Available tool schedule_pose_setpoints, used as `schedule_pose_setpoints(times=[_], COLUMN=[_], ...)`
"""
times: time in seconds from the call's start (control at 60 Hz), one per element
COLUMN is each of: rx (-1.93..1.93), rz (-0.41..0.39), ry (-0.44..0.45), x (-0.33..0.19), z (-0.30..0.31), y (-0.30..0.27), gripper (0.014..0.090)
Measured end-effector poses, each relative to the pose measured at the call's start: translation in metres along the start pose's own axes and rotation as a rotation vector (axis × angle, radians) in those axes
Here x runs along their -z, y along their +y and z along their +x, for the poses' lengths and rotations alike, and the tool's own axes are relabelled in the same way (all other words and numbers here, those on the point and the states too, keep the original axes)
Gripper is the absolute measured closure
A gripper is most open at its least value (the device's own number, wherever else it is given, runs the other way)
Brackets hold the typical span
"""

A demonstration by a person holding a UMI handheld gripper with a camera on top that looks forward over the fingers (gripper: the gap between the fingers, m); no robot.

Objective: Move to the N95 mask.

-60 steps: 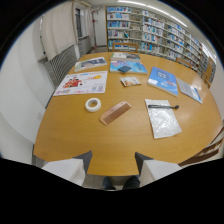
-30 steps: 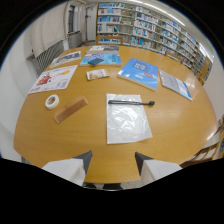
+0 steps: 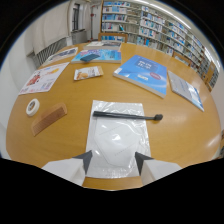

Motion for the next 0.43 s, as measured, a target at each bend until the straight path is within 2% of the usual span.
schedule_pose_setpoints(times=[0.433], rx=[-0.007], rz=[-0.004], ry=[-0.011], x=[-0.01], z=[0.001], y=[-0.011], gripper=[0.0204])
